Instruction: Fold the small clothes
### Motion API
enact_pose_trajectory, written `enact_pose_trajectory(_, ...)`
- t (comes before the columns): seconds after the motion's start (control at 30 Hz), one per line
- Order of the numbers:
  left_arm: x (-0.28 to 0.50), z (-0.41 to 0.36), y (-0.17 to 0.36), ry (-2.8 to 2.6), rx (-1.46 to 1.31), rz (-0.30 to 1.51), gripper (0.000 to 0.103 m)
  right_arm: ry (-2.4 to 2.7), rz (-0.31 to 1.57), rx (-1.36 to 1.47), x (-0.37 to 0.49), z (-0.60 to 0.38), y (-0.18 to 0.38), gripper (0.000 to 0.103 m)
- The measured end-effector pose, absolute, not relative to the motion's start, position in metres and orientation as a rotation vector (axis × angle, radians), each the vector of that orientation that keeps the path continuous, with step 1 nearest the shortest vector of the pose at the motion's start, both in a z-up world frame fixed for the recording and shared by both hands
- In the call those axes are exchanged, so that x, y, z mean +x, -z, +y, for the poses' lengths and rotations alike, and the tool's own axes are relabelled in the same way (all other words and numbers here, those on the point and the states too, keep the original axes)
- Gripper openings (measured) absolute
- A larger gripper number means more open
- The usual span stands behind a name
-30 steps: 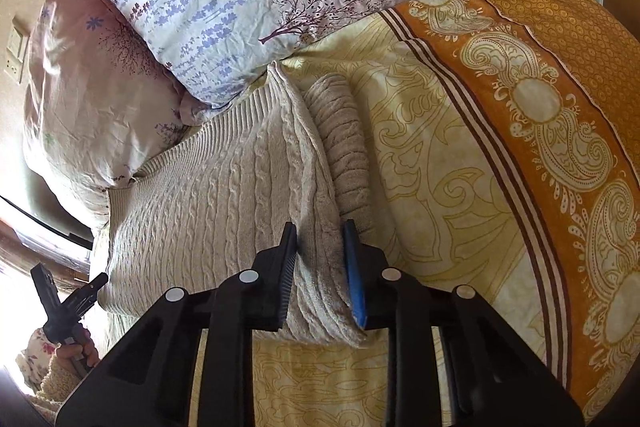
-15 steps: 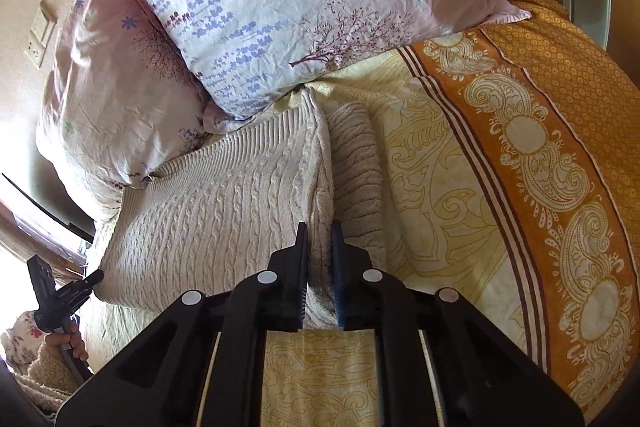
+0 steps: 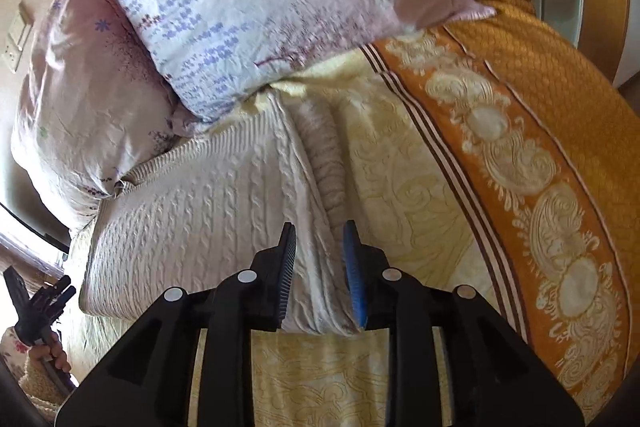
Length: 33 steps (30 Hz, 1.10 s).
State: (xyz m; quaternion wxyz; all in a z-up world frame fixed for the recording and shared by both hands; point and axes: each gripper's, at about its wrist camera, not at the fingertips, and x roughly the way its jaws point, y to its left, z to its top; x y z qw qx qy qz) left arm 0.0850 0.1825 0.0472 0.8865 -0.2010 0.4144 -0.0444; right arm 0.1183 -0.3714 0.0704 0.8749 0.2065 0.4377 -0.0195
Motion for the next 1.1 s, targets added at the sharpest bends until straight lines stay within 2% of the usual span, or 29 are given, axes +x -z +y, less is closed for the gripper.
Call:
enact_pose_trajectory(0.03,0.086,0.175,-0.054,0.109,-0.397,0.838,0.065,0.021,0.902,0.399,0.122,-0.364,-0.076,0.026)
enact_pose_trajectory(0.1,0.093,0.154,-0.063,0.16,-0.349,0.819,0.078,-0.023,0.905,0.328,0.13,-0.347,-0.078,0.026)
enact_pose_trajectory(0.13,0.097,0.142,-0.064,0.189,-0.327,0.824,0.081,-0.039,0.915,0.292,0.134,-0.338,-0.076,0.026)
enact_pose_trajectory(0.33,0.124,0.087,-0.038,0.258,-0.245,0.941,0.081,-0.028,0.984,0.255,0.138,-0.32,-0.054,0.027)
enact_pose_trajectory(0.4,0.129,0.079,-0.024,0.241,-0.219,0.997,0.082,-0.014,1.016,0.236,0.137,-0.319,-0.045,0.041)
enact_pose_trajectory(0.43,0.13,0.076,-0.018,0.231,-0.205,1.012,0.083,-0.012,1.029,0.229,0.136,-0.318,-0.041,0.041)
enact_pose_trajectory(0.6,0.128,0.066,-0.009,0.24,-0.146,1.004,0.094,0.002,1.036,0.119,0.139,-0.307,-0.034,0.044)
enact_pose_trajectory(0.73,0.128,0.075,-0.017,0.244,-0.223,0.981,0.094,-0.028,1.008,0.143,0.15,-0.304,-0.054,0.046)
enact_pose_trajectory(0.77,0.127,0.082,-0.021,0.241,-0.259,0.96,0.094,-0.048,0.982,0.144,0.154,-0.299,-0.062,0.061)
enact_pose_trajectory(0.8,0.127,0.09,-0.025,0.228,-0.287,0.941,0.095,-0.068,0.961,0.14,0.159,-0.291,-0.07,0.086)
enact_pose_trajectory(0.83,0.128,0.097,-0.028,0.202,-0.303,0.934,0.096,-0.093,0.944,0.133,0.166,-0.282,-0.076,0.095)
enact_pose_trajectory(0.9,0.132,0.112,-0.031,0.145,-0.316,0.927,0.1,-0.14,0.928,0.102,0.18,-0.259,-0.083,0.097)
enact_pose_trajectory(1.1,0.147,0.147,-0.031,0.06,-0.315,0.936,0.101,-0.133,1.035,0.025,0.218,-0.206,-0.064,0.099)
